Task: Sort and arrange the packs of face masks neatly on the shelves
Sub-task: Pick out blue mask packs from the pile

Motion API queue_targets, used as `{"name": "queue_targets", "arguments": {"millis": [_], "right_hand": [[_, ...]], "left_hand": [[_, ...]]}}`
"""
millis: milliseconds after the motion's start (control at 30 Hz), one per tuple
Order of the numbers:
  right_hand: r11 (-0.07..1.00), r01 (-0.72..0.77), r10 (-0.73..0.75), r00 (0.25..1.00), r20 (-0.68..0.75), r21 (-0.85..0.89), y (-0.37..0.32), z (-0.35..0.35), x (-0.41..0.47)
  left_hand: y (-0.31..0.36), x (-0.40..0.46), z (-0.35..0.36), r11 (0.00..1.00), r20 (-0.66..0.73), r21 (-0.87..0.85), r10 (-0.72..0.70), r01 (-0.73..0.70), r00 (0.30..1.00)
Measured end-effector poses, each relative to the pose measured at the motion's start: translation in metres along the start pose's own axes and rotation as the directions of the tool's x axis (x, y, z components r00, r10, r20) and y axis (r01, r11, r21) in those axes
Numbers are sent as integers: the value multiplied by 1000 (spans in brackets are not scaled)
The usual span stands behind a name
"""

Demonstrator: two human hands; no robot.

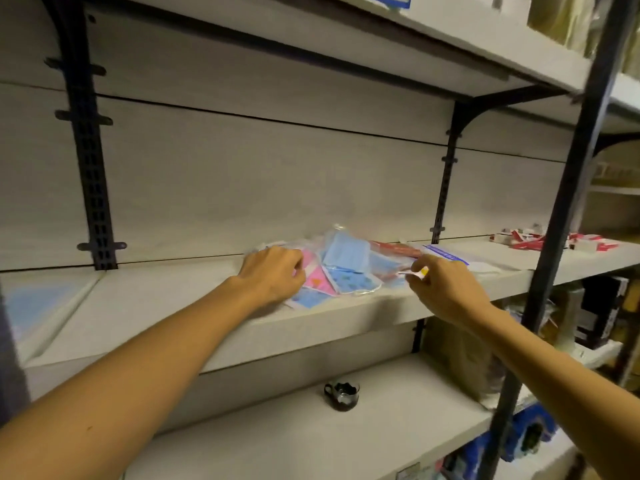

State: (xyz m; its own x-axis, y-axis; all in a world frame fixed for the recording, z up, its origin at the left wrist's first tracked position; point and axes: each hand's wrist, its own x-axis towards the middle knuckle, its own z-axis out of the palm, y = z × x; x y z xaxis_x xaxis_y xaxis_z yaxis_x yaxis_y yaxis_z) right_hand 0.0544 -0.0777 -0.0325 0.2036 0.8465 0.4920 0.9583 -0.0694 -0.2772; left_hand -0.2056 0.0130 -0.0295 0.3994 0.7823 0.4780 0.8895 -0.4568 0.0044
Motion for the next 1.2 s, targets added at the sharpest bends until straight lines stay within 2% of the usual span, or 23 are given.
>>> {"name": "queue_targets", "arguments": {"millis": [300,467,600,700,900,1067,1200], "right_hand": [[998,27,-25,999,-36,62,19,47,91],[999,-19,22,995,100,-35,24,64,130],[991,32,-1,973,231,-128,19,73,146],[987,97,-58,958,281,-128,20,81,153],[992,103,-123,918,377,74,39,74,168],[983,123,-170,895,413,137,62,62,176],[976,18,-117,881,459,216,76,51,181]], "left_hand": [[-4,65,44,997,-17,52,-56,57,998],[3,81,49,990,-25,92,-105,106,994],[18,83,51,979,-37,130,-157,160,987],[31,82,49,962,-29,175,-208,210,978],[50,75,47,914,-28,240,-332,329,943],[71,68,49,876,-78,284,-385,391,919],[83,68,47,860,-90,275,-423,431,902]]}}
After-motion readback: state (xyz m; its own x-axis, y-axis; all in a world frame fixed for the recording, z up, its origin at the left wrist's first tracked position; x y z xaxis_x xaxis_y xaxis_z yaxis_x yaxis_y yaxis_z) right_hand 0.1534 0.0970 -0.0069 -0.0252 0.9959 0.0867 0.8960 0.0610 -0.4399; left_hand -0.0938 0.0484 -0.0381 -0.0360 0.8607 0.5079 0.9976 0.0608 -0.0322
